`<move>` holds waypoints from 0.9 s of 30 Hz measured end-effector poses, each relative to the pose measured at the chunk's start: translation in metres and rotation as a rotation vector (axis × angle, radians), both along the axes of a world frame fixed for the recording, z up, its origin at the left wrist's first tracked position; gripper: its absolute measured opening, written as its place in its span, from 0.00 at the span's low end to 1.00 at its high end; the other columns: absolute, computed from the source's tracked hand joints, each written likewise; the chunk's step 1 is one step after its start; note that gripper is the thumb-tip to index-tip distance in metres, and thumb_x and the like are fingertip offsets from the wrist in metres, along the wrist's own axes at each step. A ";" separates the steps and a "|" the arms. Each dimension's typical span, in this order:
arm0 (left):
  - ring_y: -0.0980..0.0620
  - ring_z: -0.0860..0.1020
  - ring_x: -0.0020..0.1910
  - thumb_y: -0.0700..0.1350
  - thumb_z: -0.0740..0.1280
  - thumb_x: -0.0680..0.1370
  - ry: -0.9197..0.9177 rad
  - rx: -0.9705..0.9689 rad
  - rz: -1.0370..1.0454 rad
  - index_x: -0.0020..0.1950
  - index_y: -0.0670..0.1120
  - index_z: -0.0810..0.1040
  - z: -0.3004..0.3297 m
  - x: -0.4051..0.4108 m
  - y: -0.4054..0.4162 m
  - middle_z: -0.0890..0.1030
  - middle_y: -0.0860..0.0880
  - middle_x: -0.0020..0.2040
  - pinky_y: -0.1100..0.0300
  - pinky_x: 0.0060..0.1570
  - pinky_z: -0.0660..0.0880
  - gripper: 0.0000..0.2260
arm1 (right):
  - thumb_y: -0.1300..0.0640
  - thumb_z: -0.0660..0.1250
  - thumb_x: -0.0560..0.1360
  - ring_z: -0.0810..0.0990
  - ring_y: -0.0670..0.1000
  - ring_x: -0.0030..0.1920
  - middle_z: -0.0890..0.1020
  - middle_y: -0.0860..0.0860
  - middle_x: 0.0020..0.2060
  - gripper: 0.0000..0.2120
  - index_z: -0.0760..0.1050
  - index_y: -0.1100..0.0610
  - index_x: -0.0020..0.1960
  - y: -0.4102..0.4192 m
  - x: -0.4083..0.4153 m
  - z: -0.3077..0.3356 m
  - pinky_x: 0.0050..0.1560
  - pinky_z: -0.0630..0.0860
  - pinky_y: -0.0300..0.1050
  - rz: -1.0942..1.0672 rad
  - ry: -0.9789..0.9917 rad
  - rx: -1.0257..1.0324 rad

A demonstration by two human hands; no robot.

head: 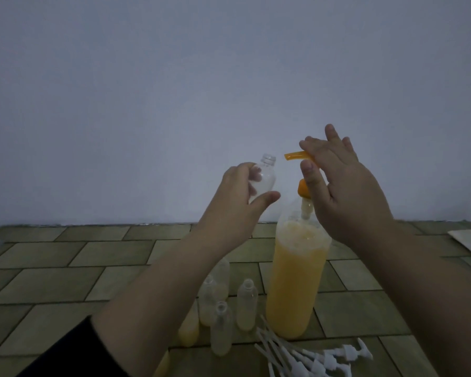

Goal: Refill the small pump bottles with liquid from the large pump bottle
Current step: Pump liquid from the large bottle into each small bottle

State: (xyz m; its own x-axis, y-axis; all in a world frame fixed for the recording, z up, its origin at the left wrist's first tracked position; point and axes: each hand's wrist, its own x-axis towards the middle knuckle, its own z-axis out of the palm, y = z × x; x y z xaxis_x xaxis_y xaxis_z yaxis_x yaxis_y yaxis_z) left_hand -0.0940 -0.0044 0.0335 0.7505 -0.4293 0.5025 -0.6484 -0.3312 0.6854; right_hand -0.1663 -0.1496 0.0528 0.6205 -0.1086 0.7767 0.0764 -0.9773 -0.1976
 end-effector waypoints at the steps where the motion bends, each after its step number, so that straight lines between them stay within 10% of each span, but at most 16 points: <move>1: 0.60 0.71 0.47 0.52 0.66 0.76 -0.015 0.009 0.012 0.64 0.53 0.65 0.002 0.000 -0.001 0.68 0.54 0.61 0.73 0.44 0.68 0.18 | 0.41 0.46 0.78 0.46 0.41 0.70 0.62 0.49 0.73 0.28 0.65 0.53 0.72 0.000 0.000 0.000 0.67 0.47 0.42 -0.002 0.006 0.014; 10: 0.59 0.68 0.56 0.49 0.67 0.76 -0.178 -0.008 0.018 0.73 0.50 0.64 0.008 -0.005 -0.004 0.69 0.51 0.64 0.77 0.50 0.63 0.26 | 0.44 0.49 0.79 0.48 0.41 0.69 0.57 0.39 0.64 0.25 0.67 0.55 0.71 0.003 -0.001 -0.001 0.65 0.44 0.37 0.012 -0.044 -0.021; 17: 0.58 0.74 0.54 0.50 0.71 0.73 -0.237 -0.092 0.088 0.67 0.48 0.72 0.007 -0.008 -0.002 0.76 0.52 0.61 0.70 0.54 0.69 0.24 | 0.46 0.50 0.81 0.51 0.44 0.69 0.66 0.45 0.66 0.24 0.72 0.58 0.67 0.002 0.002 -0.007 0.67 0.50 0.43 -0.008 -0.133 -0.006; 27: 0.58 0.75 0.53 0.50 0.71 0.73 -0.229 -0.030 0.086 0.68 0.49 0.72 0.013 -0.007 0.001 0.76 0.52 0.62 0.62 0.56 0.73 0.24 | 0.44 0.43 0.81 0.52 0.39 0.69 0.74 0.52 0.66 0.27 0.75 0.56 0.64 0.005 0.008 -0.004 0.65 0.41 0.27 0.077 -0.103 0.065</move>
